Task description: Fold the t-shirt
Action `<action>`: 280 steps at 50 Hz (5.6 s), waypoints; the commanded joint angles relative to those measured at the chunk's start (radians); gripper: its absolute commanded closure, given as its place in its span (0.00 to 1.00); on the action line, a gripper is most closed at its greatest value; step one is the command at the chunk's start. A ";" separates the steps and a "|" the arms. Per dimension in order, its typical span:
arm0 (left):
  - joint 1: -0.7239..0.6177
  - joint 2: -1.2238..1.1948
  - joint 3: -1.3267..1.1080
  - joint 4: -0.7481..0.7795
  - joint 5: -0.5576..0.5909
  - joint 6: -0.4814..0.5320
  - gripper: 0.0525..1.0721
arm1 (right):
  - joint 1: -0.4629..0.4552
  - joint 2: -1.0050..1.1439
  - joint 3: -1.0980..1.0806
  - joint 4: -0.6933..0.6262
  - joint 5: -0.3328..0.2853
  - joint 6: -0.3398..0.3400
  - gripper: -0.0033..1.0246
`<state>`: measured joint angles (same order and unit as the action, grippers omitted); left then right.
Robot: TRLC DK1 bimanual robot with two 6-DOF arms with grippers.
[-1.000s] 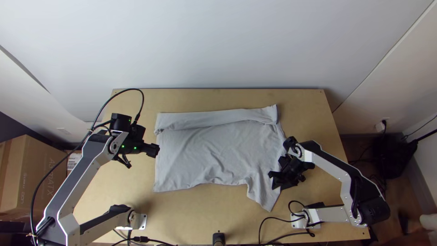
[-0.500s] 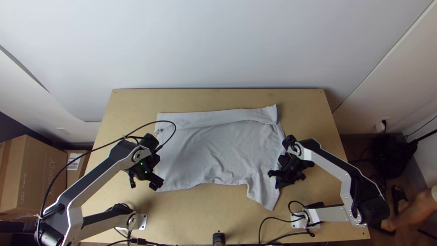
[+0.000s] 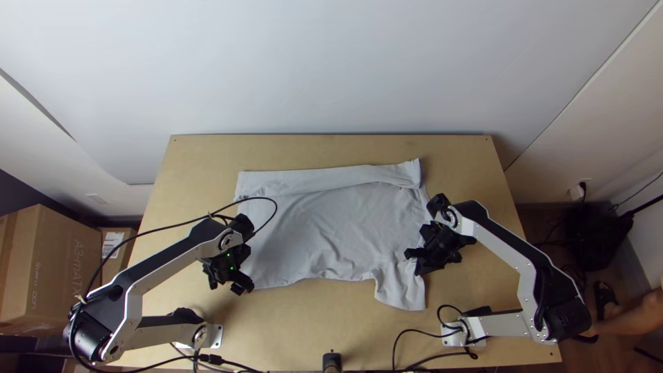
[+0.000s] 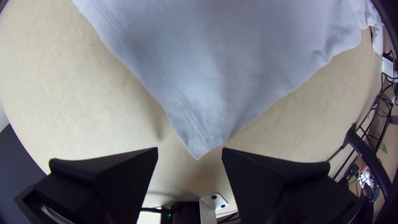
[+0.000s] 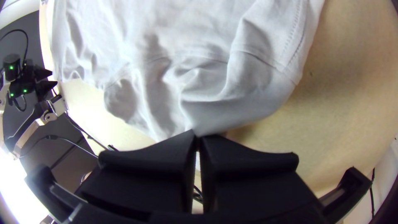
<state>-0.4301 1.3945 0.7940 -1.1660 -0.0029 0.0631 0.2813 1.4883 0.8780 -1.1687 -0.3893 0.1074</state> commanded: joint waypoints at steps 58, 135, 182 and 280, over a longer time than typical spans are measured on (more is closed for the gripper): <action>0.231 -0.049 0.045 0.072 0.093 0.195 0.97 | -0.245 0.119 0.273 -0.169 0.110 -0.152 0.97; 0.426 0.436 0.751 0.141 0.115 0.201 0.97 | -0.202 0.570 1.010 -0.078 0.110 -0.069 0.97; 0.456 0.590 0.849 0.221 0.162 0.113 0.94 | -0.169 0.883 1.357 -0.020 0.162 -0.043 0.97; 0.465 0.583 0.495 0.663 0.656 -0.306 0.15 | -0.310 0.383 1.079 0.092 -0.608 0.348 0.04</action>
<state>0.0746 1.9205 1.2839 -0.5011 0.6994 -0.2035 -0.0437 1.9198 1.9347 -1.0668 -0.9848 0.4381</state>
